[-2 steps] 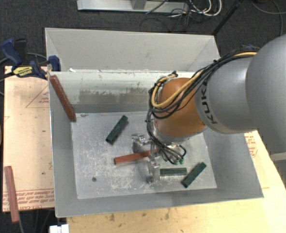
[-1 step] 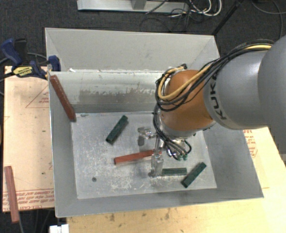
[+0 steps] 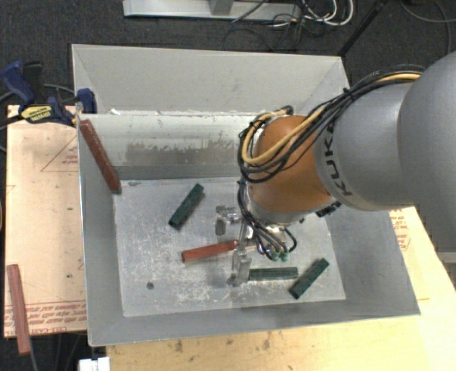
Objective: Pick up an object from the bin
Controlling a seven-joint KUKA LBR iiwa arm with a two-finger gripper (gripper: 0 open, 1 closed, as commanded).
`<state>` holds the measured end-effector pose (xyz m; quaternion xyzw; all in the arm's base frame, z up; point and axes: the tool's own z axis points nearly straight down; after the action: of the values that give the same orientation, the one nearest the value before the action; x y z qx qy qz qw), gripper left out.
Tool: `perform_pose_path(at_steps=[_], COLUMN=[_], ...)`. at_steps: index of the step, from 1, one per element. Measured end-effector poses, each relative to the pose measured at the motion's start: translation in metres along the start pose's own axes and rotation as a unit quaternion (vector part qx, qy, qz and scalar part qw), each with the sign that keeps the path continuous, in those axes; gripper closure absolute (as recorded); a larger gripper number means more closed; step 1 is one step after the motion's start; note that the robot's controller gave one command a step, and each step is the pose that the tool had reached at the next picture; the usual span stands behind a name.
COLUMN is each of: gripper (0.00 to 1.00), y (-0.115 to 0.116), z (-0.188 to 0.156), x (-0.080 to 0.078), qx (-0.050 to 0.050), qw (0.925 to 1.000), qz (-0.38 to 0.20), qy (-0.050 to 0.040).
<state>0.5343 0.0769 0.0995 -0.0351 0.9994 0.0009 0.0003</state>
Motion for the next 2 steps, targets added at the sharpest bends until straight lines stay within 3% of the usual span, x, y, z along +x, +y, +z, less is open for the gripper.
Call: perform_pose_path(at_steps=[1,2], gripper=[0.00,0.00], y=[0.0072,0.0075], z=[0.0304,0.0304], x=[0.0109,0.0105], qx=[0.000,0.000], qw=[0.9980,0.9980], qz=[0.063,0.063], qy=[0.0010,0.0001])
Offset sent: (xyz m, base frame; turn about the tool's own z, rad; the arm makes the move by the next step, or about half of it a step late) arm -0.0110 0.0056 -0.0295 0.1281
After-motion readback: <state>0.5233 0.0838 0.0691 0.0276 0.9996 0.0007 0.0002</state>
